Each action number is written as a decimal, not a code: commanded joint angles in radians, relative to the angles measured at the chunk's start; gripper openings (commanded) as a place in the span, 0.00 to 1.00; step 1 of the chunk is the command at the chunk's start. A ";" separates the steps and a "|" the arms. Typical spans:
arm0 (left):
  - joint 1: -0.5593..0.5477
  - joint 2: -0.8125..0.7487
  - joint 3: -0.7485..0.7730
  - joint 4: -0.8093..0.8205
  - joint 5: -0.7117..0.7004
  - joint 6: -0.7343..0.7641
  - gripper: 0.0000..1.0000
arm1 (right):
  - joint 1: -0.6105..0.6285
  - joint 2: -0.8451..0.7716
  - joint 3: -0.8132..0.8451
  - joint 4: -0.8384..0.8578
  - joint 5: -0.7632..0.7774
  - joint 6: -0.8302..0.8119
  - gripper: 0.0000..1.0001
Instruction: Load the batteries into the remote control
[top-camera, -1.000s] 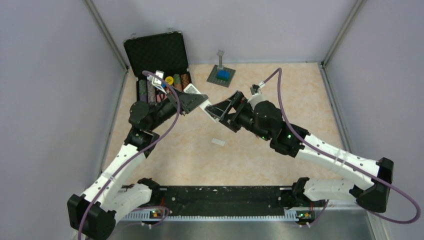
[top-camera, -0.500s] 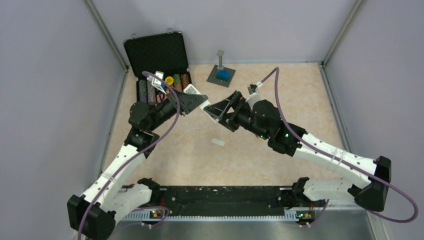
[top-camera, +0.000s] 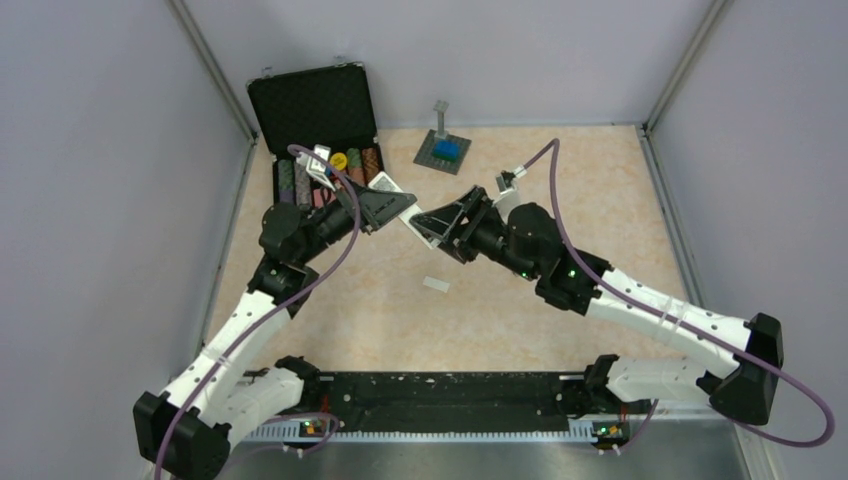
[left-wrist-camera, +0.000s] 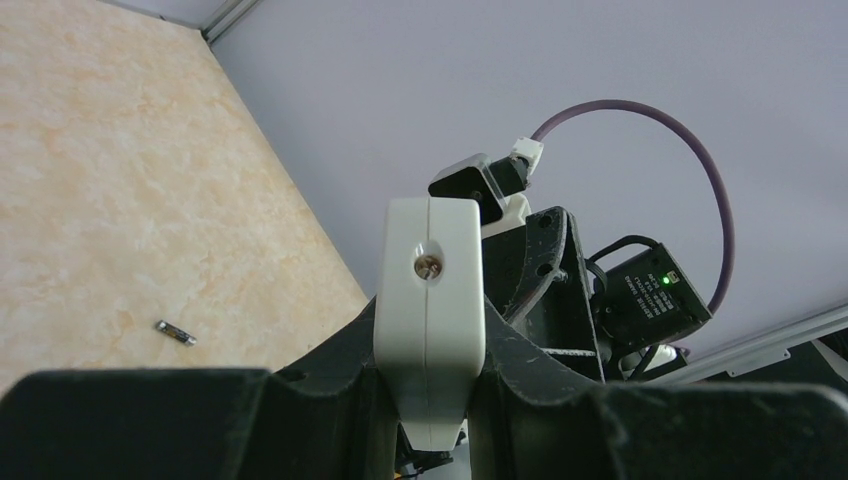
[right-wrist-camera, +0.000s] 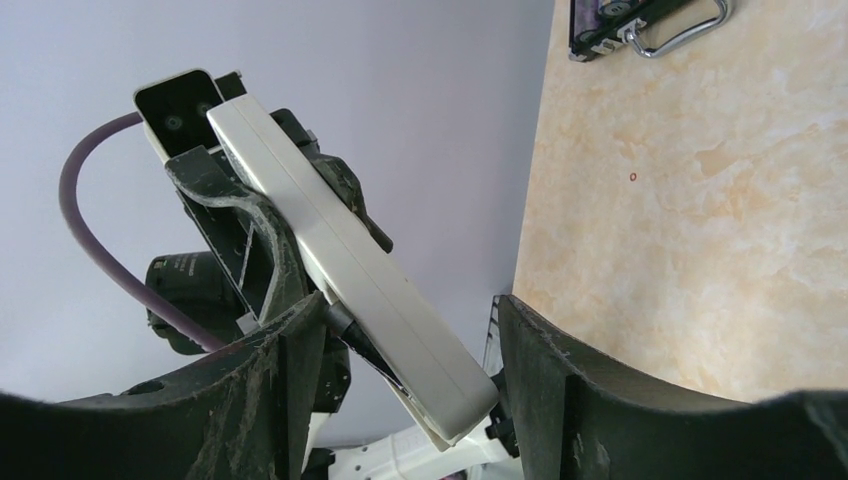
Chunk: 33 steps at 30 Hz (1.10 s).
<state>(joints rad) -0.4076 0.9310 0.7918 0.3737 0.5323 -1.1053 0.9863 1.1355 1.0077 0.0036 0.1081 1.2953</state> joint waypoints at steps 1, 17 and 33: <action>0.000 -0.047 0.047 0.076 -0.030 -0.023 0.00 | -0.013 -0.014 -0.024 -0.013 -0.011 -0.004 0.61; 0.000 -0.043 0.080 0.030 -0.058 -0.041 0.00 | -0.015 0.003 -0.024 0.031 -0.050 -0.058 0.57; 0.001 -0.013 0.146 -0.165 -0.141 -0.068 0.00 | -0.015 0.018 -0.035 0.019 -0.055 -0.082 0.54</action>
<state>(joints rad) -0.4133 0.9169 0.8539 0.1978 0.4713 -1.1404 0.9783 1.1416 0.9924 0.0647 0.0753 1.2488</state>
